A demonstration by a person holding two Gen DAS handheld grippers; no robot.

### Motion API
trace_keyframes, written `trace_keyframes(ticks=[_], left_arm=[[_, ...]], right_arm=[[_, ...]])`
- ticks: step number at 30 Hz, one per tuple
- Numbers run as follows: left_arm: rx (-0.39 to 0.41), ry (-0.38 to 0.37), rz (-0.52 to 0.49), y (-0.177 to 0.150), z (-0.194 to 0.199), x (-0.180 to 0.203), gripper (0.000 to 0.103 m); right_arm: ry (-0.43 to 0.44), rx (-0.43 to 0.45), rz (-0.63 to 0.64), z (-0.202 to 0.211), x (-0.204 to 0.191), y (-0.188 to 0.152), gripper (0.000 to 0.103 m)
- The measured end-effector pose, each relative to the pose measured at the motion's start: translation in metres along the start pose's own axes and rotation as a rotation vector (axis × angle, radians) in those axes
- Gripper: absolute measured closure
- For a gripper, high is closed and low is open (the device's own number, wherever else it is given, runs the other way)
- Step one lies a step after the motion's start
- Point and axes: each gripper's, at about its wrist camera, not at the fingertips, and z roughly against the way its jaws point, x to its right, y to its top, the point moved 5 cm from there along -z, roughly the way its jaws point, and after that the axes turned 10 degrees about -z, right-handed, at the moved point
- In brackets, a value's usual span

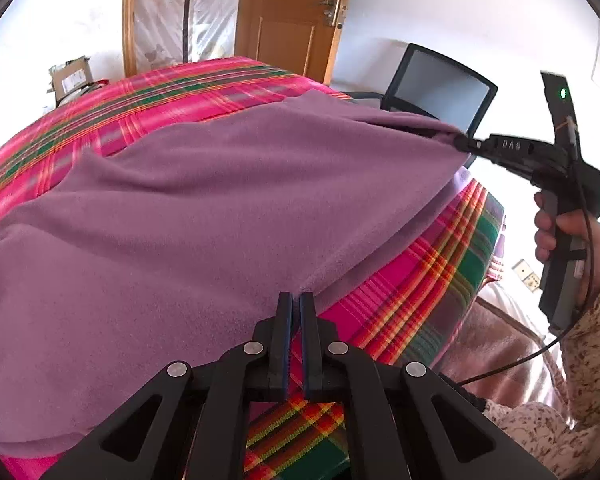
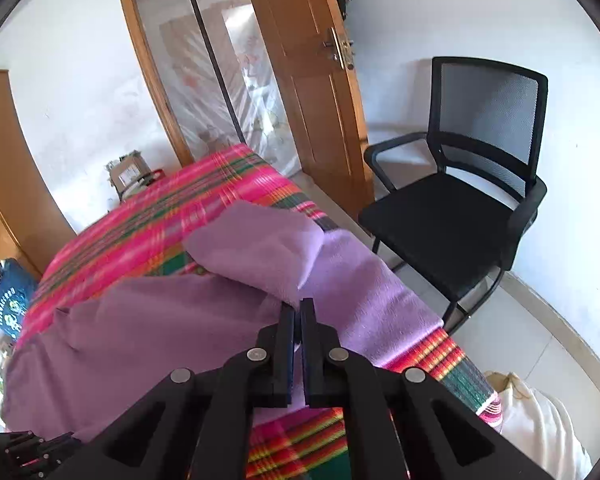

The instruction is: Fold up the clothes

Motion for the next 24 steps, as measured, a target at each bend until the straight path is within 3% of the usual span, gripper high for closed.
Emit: trace_keyframes(ticks=[11, 15, 20, 24], left_arm=[[-0.029, -0.014, 0.024, -0.001, -0.005, -0.003, 0.094], [-0.049, -0.022, 0.039, 0.000, -0.003, -0.005, 0.091], [-0.027, -0.050, 0.045, 0.008, 0.010, -0.007, 0.079], [-0.010, -0.069, 0.086, 0.016, 0.010, -0.015, 0.077]], right_arm=[[-0.067, -0.099, 0.031, -0.024, 0.015, -0.021, 0.099], [-0.081, -0.118, 0.080, -0.026, 0.016, -0.023, 0.094], [-0.134, -0.115, 0.209, -0.021, 0.014, -0.024, 0.076], [-0.073, -0.095, 0.219, -0.008, 0.012, -0.019, 0.076]])
